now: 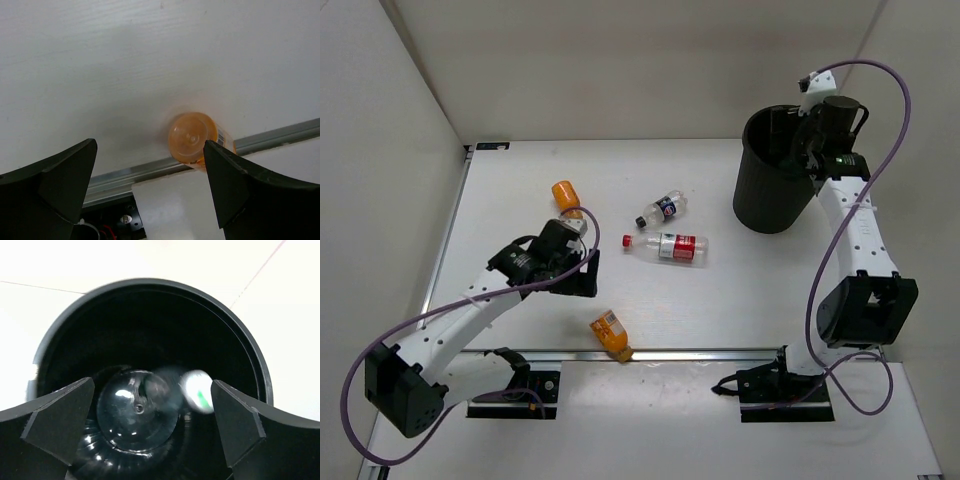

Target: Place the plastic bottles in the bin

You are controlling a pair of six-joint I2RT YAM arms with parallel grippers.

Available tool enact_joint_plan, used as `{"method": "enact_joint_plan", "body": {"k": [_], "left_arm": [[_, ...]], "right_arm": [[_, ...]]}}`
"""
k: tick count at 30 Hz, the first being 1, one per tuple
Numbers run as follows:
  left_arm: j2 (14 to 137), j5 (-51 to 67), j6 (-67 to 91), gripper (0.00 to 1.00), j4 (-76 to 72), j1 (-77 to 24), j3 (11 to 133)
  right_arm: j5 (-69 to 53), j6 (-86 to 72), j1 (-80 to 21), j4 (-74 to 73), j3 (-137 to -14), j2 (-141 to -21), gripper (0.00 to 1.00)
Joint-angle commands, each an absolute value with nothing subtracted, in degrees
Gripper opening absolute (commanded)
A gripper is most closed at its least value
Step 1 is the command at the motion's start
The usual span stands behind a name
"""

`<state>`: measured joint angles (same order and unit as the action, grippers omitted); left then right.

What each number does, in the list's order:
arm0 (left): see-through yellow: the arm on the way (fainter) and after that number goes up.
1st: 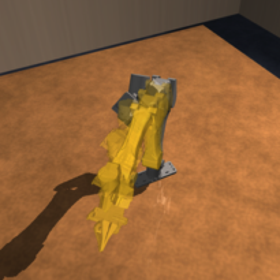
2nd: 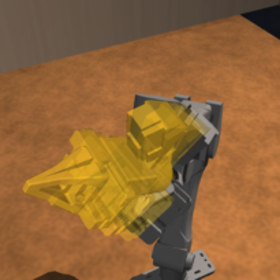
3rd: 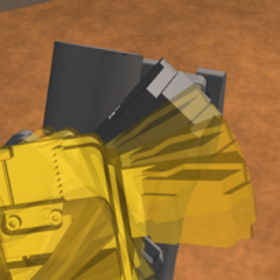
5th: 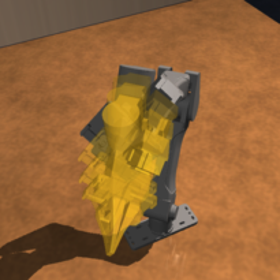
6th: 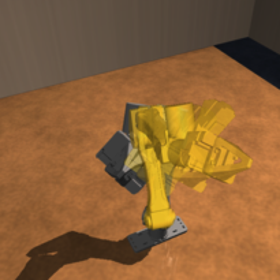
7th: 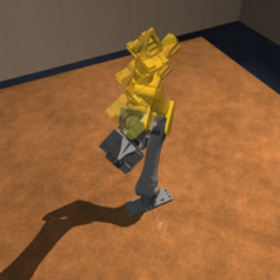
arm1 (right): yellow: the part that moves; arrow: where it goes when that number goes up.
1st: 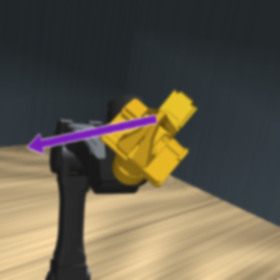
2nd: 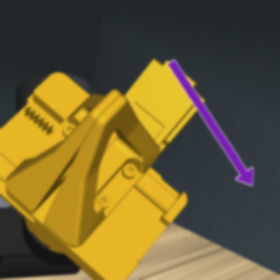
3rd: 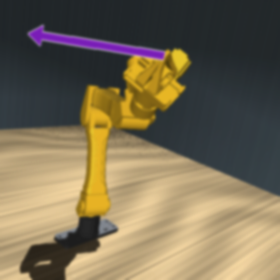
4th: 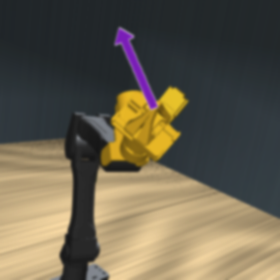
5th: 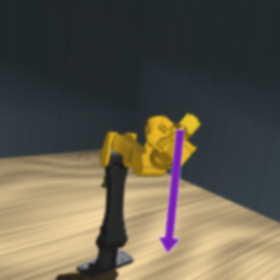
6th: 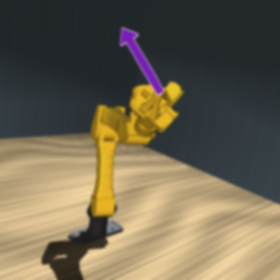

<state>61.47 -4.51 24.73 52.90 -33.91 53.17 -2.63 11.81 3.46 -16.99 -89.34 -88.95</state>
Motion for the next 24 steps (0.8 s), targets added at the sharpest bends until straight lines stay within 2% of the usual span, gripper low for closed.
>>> {"method": "enact_joint_plan", "body": {"k": [1, 5, 7, 13, 16, 20, 24], "left_arm": [[62.8, -5.3, 24.0, 0.98, 55.1, -35.8, 54.5], [60.2, -4.1, 25.1, 0.99, 52.0, -33.0, 53.6], [59.1, -4.6, 26.3, 0.98, 50.2, -30.9, 53.3], [56.9, -11.5, 31.3, 0.99, 50.7, -23.7, 56.0], [55.4, -12.8, 30.9, 0.99, 50.6, -20.1, 57.5], [56.6, -19.5, 29.4, 0.99, 53.1, -16.2, 61.9], [58.9, -23.1, 30.2, 0.98, 53.5, -13.7, 63.0]], "right_arm": [[-2.3, 13.5, 1.1, -18.8, -93.4, -85.6, 1.0], [-1.9, 20.5, -9.4, -24.2, -90.9, -81.1, 0.99], [0.0, 22.1, -19.0, -26.1, -86.3, -79.0, 1.0], [-6.9, 12.5, -41.9, -28.2, -73.8, -76.0, 0.99], [-13.5, 7.9, -49.2, -26.3, -69.2, -77.9, 0.99], [-10.6, 10.5, -60.7, -27.2, -66.7, -82.1, 0.99], [-12.1, 9.0, -64.7, -23.1, -65.2, -86.4, 0.99]]}}
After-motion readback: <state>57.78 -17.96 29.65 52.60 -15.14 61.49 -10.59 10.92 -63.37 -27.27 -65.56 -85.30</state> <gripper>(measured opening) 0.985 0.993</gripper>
